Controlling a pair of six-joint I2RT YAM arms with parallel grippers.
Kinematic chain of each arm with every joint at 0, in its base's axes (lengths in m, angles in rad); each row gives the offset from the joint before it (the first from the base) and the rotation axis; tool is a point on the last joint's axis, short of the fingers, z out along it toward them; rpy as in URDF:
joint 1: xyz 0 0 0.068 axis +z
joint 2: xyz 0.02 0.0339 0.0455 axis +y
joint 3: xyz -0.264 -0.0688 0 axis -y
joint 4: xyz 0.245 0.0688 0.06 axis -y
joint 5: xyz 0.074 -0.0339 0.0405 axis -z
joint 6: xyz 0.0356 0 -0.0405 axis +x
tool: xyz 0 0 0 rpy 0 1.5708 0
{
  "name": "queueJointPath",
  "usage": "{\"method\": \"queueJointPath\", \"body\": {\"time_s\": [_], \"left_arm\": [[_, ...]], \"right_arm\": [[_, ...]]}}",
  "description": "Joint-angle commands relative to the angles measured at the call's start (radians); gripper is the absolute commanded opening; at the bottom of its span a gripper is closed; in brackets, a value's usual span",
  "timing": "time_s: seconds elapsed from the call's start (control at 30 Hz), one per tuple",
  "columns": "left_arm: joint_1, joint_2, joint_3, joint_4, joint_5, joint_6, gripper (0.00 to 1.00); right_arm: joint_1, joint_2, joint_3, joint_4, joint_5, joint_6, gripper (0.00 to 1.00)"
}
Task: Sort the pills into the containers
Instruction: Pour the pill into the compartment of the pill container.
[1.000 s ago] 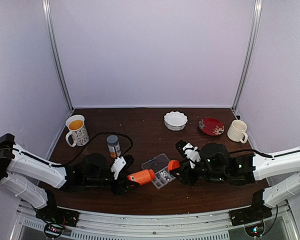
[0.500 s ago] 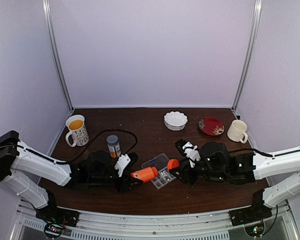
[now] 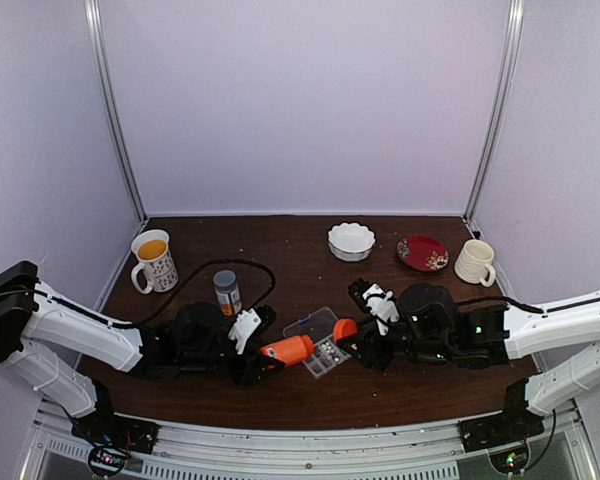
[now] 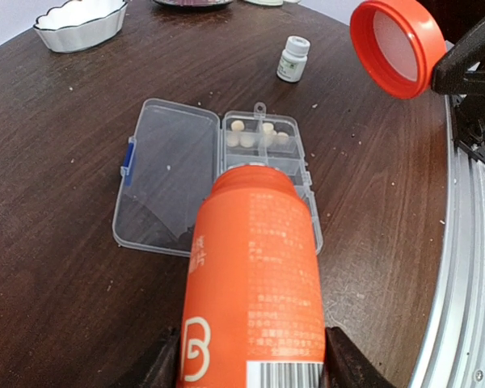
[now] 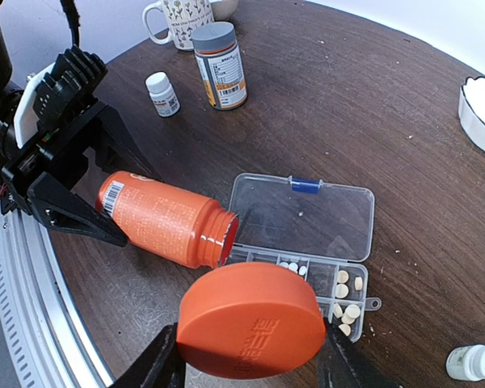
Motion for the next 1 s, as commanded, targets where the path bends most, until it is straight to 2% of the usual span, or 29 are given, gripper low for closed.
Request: {"method": "queueJointPath", "body": {"time_s": [0.0, 0.23, 0.5, 0.97], "left_arm": [[-0.004, 0.017, 0.03, 0.02, 0.017, -0.007, 0.0], [-0.01, -0.002, 0.022, 0.017, 0.026, -0.015, 0.0], [-0.011, 0.013, 0.1, -0.139, 0.01, -0.012, 0.0], [-0.016, -0.015, 0.091, -0.117, 0.004, 0.005, 0.0]], "right_arm": [[-0.004, 0.005, 0.032, 0.008, -0.006, 0.008, 0.0], [-0.003, 0.008, 0.031, 0.008, -0.008, 0.009, 0.0], [-0.003, 0.012, 0.043, -0.001, -0.015, 0.004, 0.0], [-0.003, 0.009, 0.043, -0.001, -0.021, -0.003, 0.0]]}}
